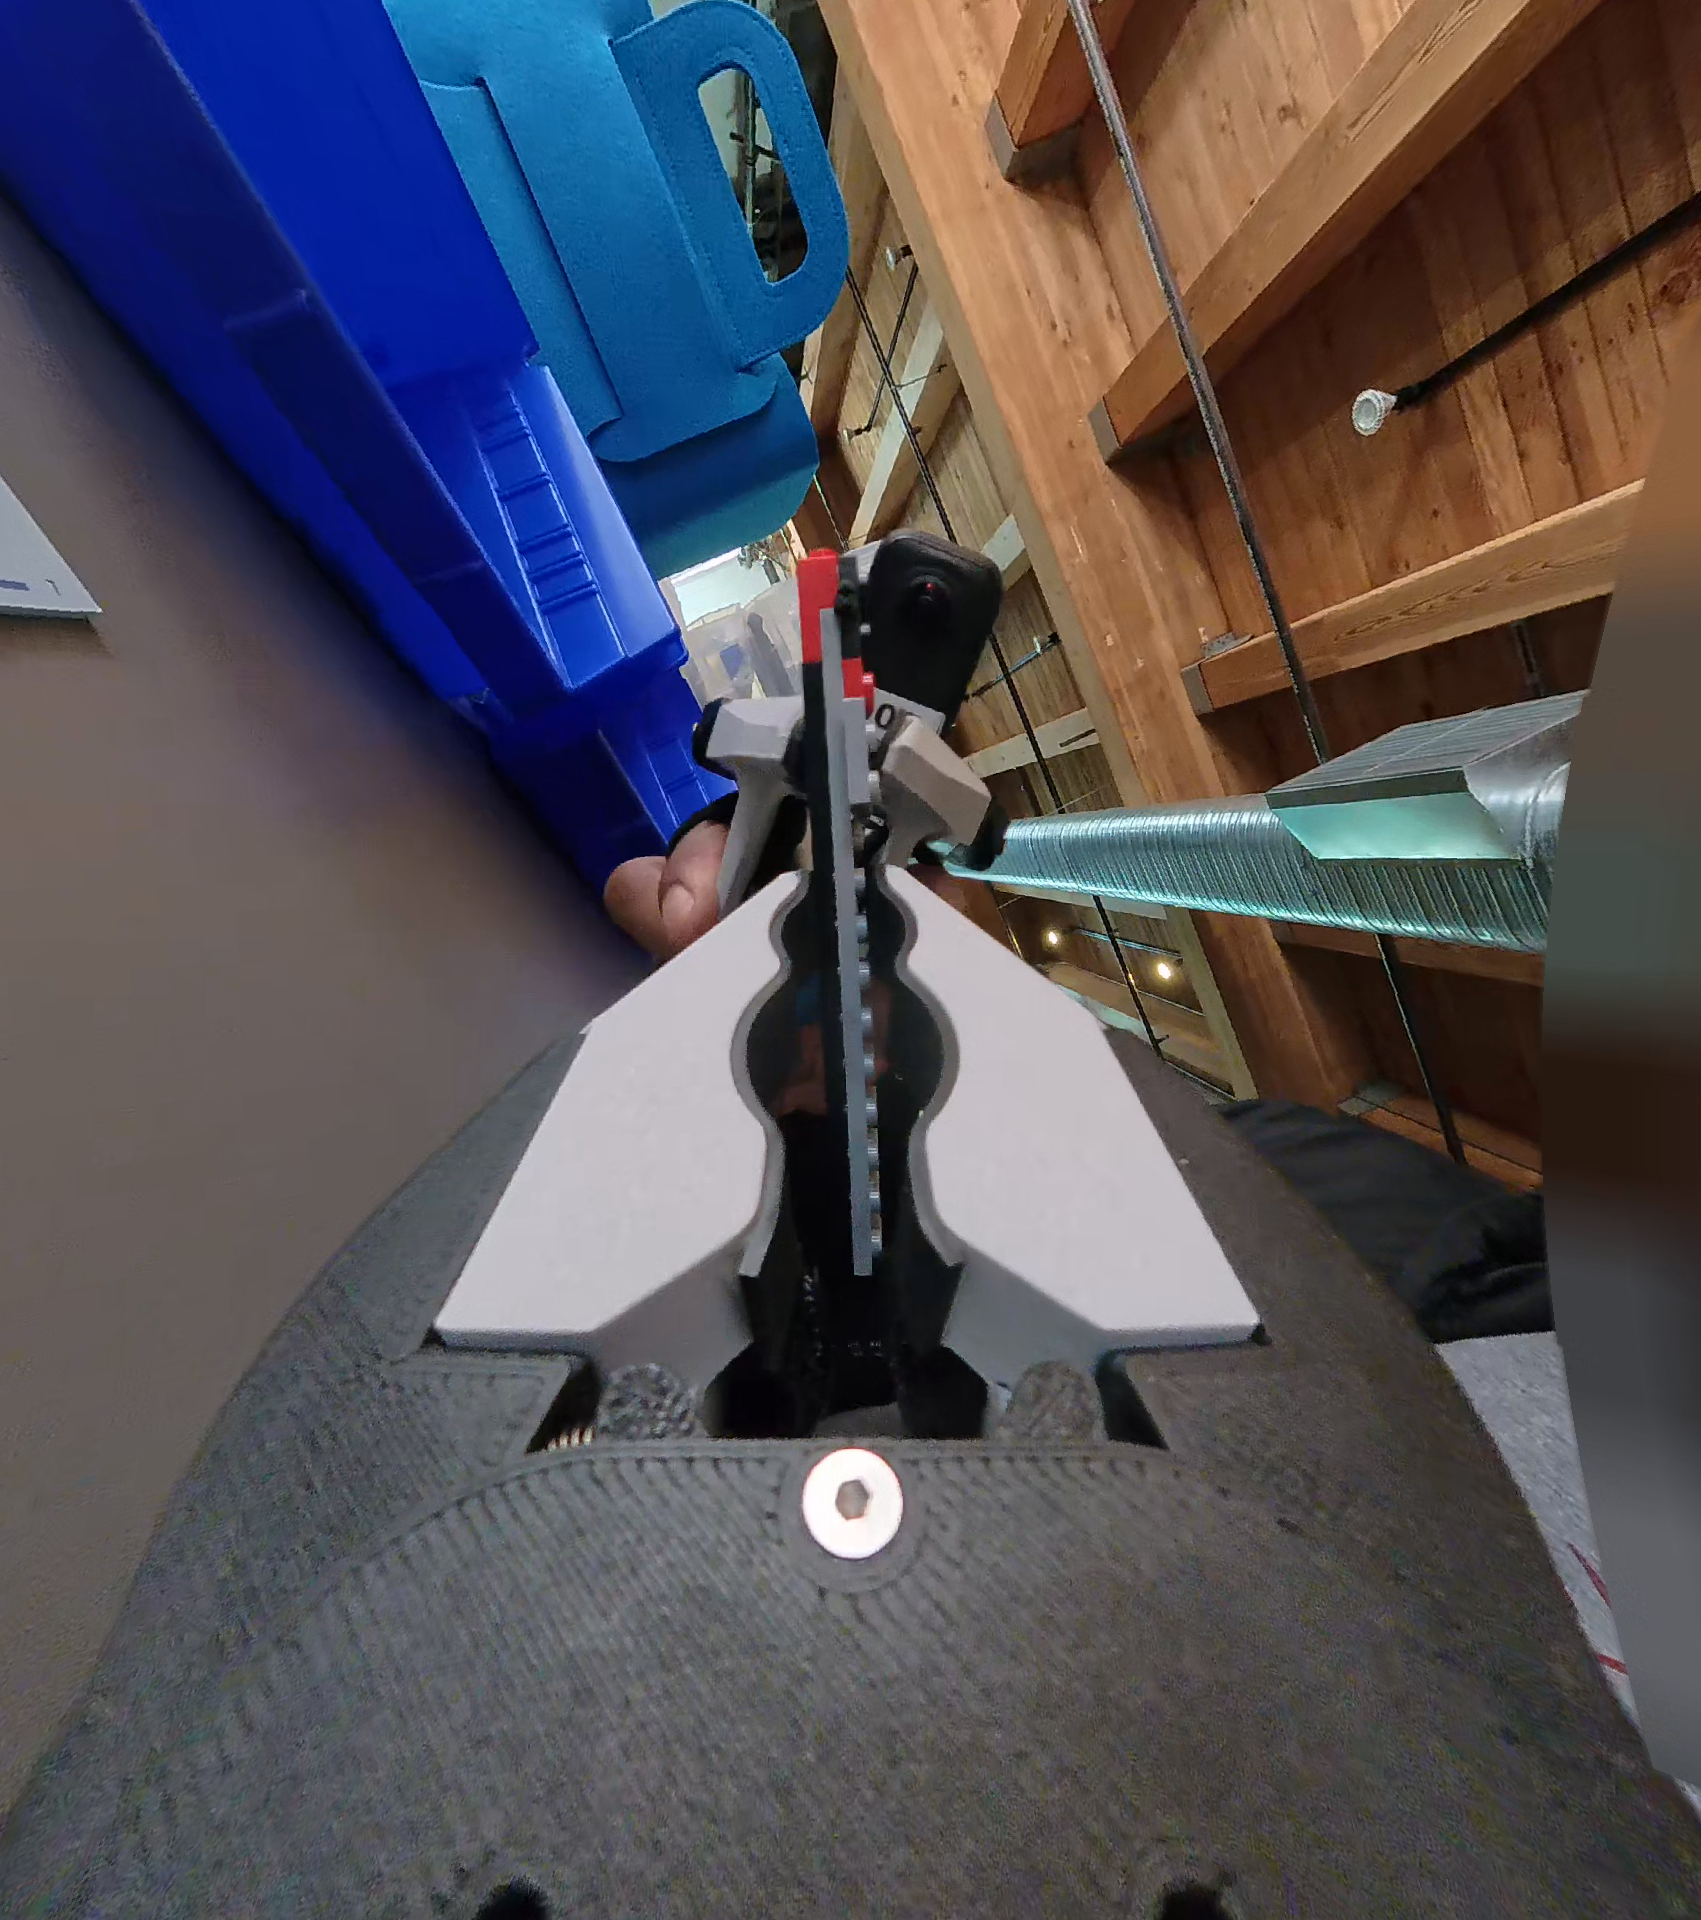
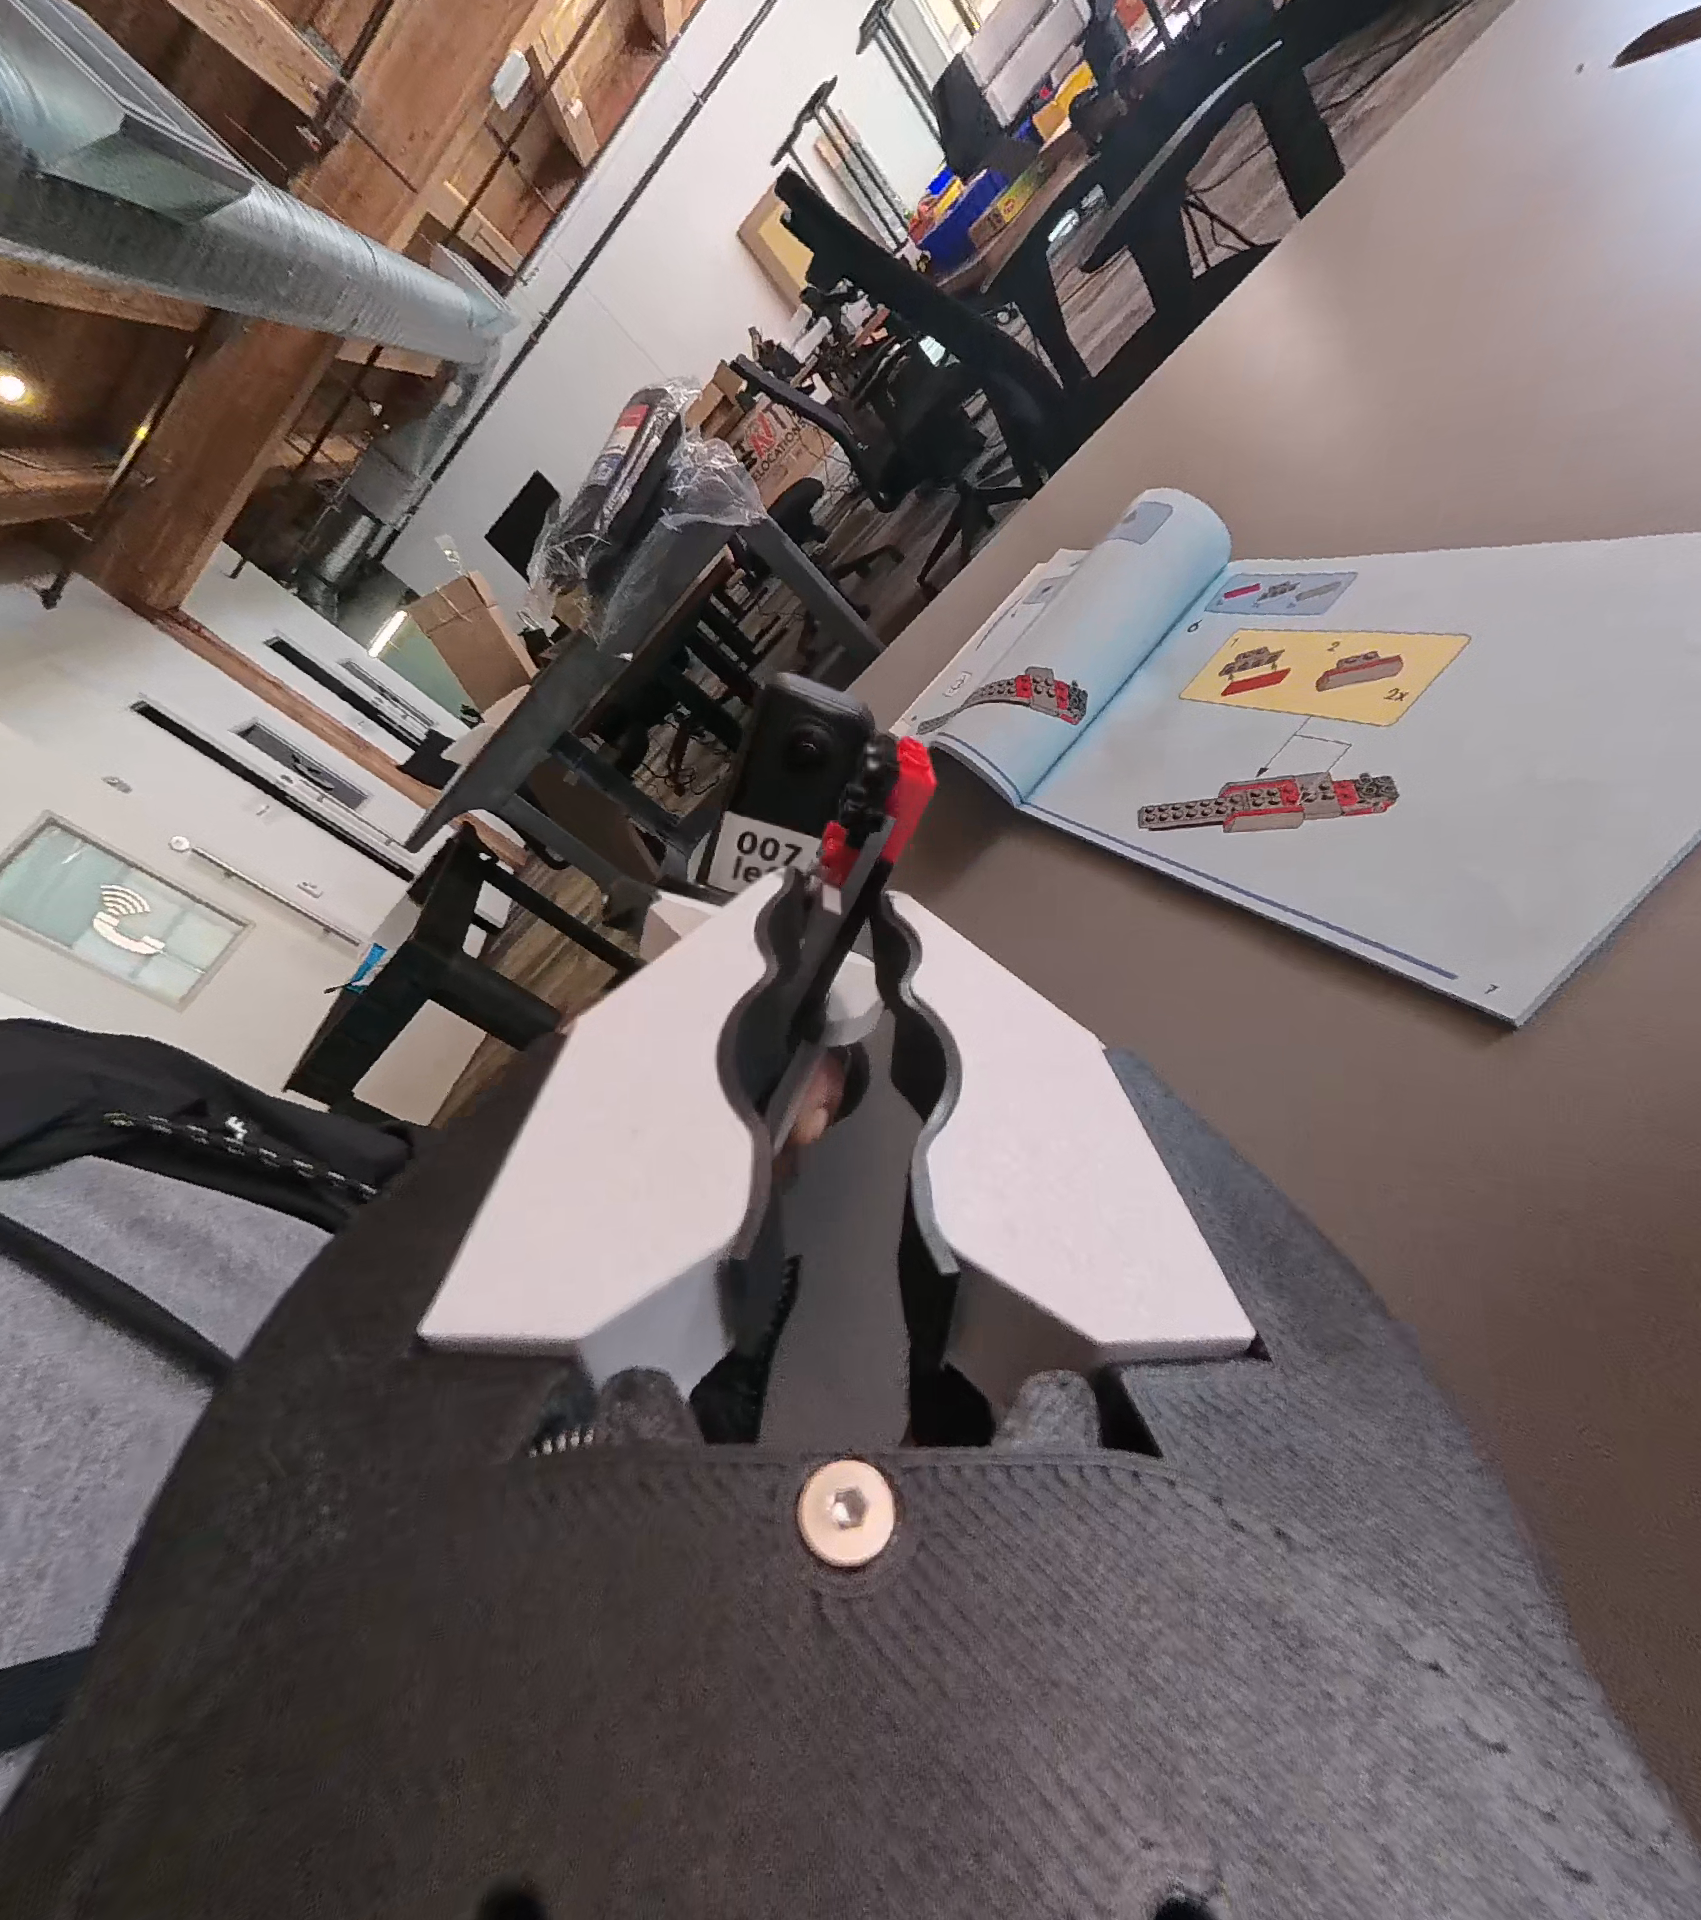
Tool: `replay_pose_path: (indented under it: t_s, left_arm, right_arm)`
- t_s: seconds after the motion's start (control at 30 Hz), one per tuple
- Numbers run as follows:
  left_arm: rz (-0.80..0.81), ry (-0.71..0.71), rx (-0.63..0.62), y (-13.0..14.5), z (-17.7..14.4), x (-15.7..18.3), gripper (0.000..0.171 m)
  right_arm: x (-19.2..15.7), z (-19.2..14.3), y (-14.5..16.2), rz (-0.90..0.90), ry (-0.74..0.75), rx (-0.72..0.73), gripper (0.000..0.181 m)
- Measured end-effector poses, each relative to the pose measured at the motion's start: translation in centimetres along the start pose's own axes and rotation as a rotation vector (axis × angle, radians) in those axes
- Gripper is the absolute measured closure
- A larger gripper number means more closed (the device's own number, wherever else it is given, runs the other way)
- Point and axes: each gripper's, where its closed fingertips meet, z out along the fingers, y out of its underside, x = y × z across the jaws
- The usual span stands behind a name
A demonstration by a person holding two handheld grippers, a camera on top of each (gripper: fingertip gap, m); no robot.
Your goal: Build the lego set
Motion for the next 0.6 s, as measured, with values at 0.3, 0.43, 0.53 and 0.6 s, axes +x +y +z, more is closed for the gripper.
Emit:
replay_pose_path:
  t_s: [0.3,0.43,0.53,0.6]
  left_arm:
    - [0.035,-0.007,-0.002,0.16,0.19,0.17,0.164]
    - [0.048,-0.003,-0.006,0.25,0.28,0.35,0.164]
    - [0.056,-0.003,-0.013,0.33,0.30,0.43,0.164]
    - [0.057,-0.002,-0.015,0.35,0.33,0.46,0.164]
  right_arm:
    - [-0.45,-0.33,0.21,0.050,-0.033,-0.005,0.158]
    - [-0.77,-0.39,0.19,0.054,-0.051,0.005,0.166]
    - [-0.90,-0.46,0.20,0.051,-0.057,0.007,0.167]
    - [-0.91,-0.50,0.22,0.052,-0.056,0.008,0.167]
